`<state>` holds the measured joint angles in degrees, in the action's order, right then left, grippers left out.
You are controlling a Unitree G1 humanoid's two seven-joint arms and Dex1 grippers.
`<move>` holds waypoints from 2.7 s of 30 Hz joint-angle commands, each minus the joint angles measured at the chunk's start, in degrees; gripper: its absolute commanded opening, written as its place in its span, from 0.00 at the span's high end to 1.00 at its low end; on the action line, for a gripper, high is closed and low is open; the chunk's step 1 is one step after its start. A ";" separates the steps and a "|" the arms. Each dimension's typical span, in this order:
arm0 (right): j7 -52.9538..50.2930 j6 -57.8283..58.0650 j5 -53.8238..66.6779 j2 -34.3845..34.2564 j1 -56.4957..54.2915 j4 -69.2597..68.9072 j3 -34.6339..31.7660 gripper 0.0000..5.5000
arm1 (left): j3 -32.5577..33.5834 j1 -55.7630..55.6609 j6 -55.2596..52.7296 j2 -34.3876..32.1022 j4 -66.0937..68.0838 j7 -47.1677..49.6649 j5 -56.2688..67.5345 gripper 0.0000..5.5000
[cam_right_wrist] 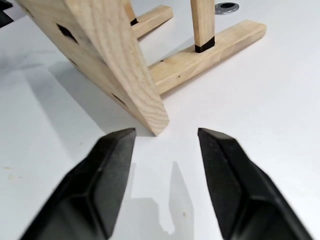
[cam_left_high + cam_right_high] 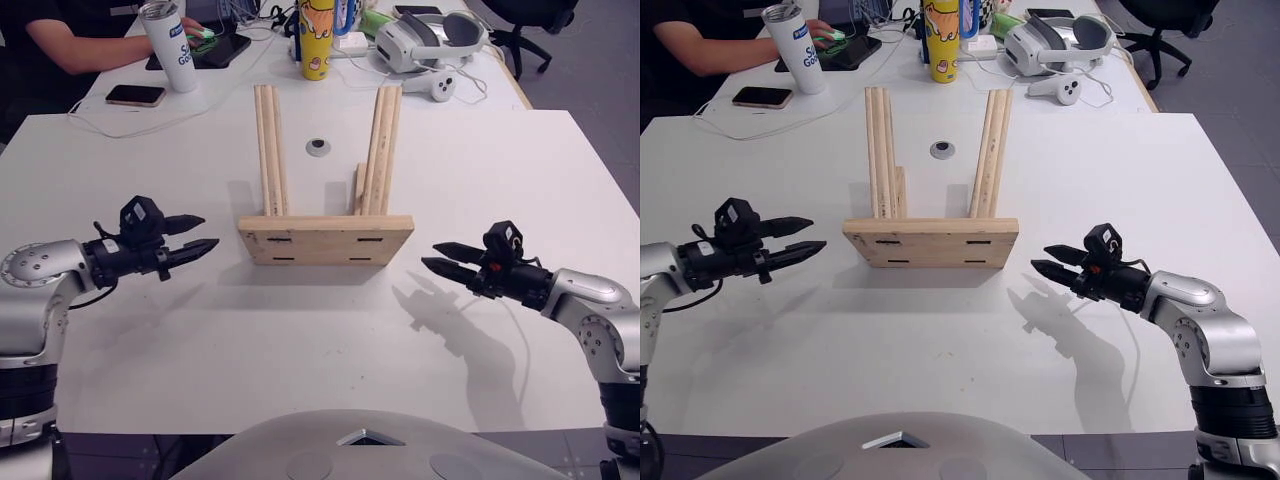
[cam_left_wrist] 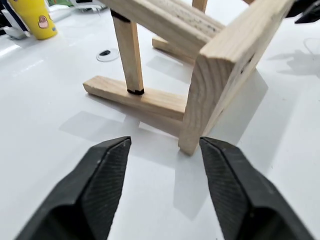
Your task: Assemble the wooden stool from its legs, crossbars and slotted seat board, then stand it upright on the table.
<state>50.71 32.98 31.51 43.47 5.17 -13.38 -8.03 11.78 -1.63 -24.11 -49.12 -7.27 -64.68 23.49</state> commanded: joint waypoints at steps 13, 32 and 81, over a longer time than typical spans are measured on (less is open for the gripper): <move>7.42 -12.38 -7.34 0.11 -0.99 6.23 3.60 0.48 | -5.55 -3.01 3.24 -7.60 6.76 -11.64 -2.32 0.41; 15.18 -16.19 -11.27 -3.45 -17.73 16.67 13.20 0.33 | -16.74 -15.69 13.88 6.56 16.23 -7.41 -7.62 0.40; 41.77 59.50 36.87 17.28 -61.83 40.63 37.23 0.76 | -25.85 -51.69 -67.85 -5.74 31.44 -27.77 32.17 0.76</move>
<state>91.04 92.18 68.61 62.70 -57.75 23.88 27.55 -12.14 -55.43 -92.08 -55.66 23.33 -90.84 54.00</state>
